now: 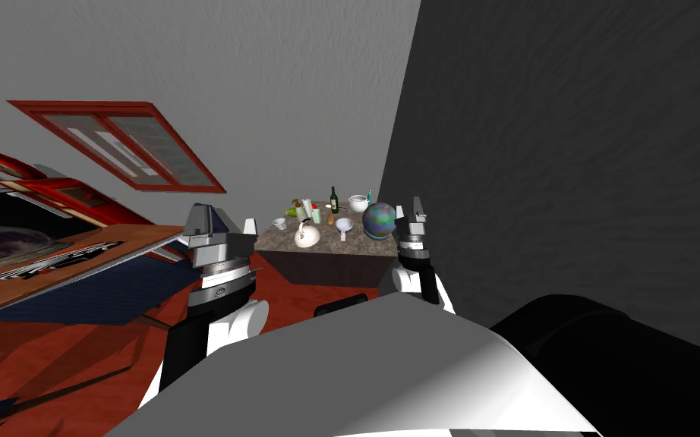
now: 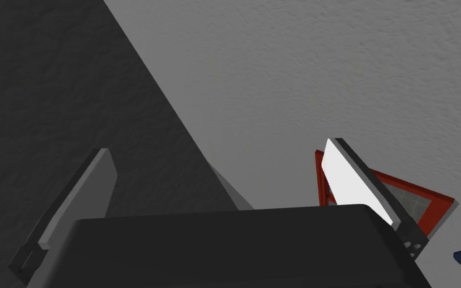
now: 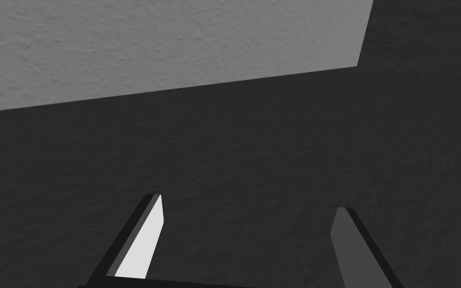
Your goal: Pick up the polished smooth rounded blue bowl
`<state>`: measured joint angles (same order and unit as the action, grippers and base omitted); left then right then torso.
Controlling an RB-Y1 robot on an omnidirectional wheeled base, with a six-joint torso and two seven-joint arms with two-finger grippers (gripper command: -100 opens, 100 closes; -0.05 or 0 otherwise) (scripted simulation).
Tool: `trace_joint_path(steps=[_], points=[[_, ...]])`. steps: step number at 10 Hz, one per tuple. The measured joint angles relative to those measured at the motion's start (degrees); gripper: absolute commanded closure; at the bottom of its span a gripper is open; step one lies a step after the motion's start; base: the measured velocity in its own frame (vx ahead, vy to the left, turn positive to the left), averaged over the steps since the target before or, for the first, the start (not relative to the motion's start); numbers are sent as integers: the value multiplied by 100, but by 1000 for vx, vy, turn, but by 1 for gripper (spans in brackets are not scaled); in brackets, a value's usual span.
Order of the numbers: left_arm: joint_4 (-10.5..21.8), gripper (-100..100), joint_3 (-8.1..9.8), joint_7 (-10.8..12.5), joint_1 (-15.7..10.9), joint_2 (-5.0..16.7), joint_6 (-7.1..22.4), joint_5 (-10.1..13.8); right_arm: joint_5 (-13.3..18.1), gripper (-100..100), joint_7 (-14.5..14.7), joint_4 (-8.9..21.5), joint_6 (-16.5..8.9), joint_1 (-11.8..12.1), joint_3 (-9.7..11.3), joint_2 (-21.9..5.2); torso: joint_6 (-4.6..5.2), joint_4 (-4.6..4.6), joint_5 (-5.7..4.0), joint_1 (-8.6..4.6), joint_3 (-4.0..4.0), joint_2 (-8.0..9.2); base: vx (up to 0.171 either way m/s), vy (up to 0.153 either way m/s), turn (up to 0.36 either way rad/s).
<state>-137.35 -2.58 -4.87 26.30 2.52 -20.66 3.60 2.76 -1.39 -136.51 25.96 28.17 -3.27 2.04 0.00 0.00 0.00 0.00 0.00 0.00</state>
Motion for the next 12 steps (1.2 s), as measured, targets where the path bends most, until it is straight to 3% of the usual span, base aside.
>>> trace_joint_path(steps=[9, 12], points=[[0, 0, -1, 0, 0, 0, 0, 0, 1356, -100, 220, 644, 13, 120, -352, -1190, -1, 0, 4, 19, 1, 2, 1, 52, 83], [0, 0, 0, 0, 0, 0, 0, 0, 1782, -100, 290, 856, 45, 139, -438, -1440, 1, 0, 4, 14, -1, -1, 6, 47, 94]])
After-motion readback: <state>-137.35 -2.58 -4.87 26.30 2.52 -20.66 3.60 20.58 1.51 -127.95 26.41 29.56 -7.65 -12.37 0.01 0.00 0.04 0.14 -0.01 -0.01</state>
